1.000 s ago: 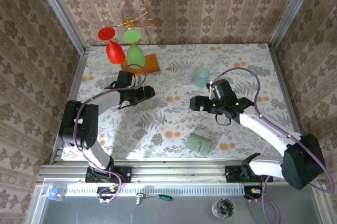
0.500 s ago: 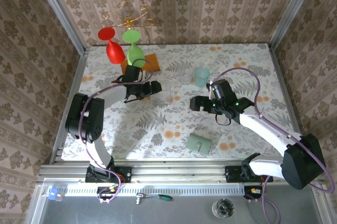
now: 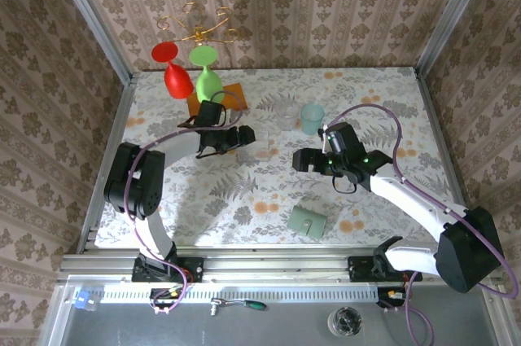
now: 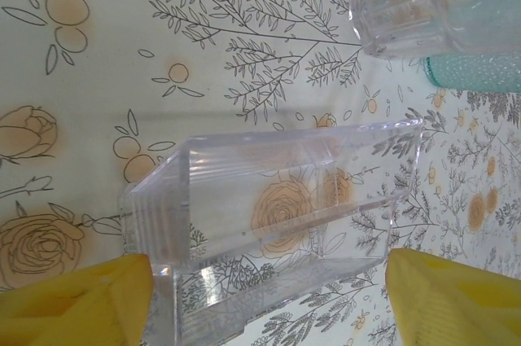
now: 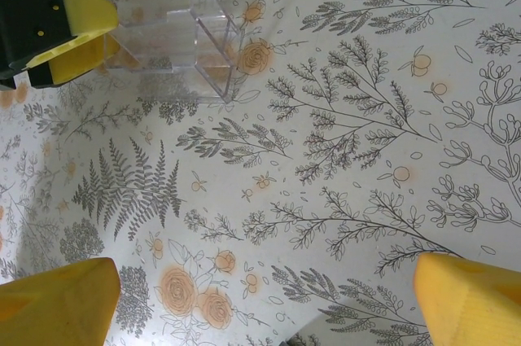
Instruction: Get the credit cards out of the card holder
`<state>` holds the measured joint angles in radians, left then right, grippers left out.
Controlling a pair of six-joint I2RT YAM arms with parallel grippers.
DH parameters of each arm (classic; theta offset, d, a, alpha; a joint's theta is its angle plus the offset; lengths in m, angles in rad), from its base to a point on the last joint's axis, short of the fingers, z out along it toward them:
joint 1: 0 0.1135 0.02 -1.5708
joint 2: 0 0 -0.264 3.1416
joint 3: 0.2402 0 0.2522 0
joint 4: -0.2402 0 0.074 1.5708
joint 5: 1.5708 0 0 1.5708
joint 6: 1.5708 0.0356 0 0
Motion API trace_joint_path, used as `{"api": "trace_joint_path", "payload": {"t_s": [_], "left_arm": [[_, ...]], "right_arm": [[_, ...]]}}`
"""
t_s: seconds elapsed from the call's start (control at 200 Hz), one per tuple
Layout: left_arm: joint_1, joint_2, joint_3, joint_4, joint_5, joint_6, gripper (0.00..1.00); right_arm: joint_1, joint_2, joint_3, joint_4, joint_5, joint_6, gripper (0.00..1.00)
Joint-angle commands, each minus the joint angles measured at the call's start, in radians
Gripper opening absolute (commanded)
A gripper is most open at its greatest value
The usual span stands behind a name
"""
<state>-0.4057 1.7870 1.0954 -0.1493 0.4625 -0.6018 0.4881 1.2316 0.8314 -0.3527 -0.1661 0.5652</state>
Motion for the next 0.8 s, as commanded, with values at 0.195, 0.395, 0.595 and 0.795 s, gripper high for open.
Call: {"api": "trace_joint_path", "payload": {"t_s": [0.195,0.395,0.595,0.795], "left_arm": [[-0.013,-0.014,-0.002,0.004,0.010,-0.019,0.76],[-0.013,-0.055,-0.005,-0.025,-0.018,-0.002,0.76],[-0.015,-0.150,-0.051,-0.031,-0.045,0.013,0.76],[-0.038,-0.256,-0.118,-0.014,-0.059,0.001,0.76]], "right_arm": [[0.025,0.000,0.022,-0.041,-0.005,0.017,0.94],[0.058,-0.009,0.031,-0.079,-0.011,0.033,0.94],[0.122,-0.060,-0.015,-0.111,-0.016,0.094,0.94],[0.224,-0.155,-0.121,-0.101,-0.030,0.204,0.94]]}}
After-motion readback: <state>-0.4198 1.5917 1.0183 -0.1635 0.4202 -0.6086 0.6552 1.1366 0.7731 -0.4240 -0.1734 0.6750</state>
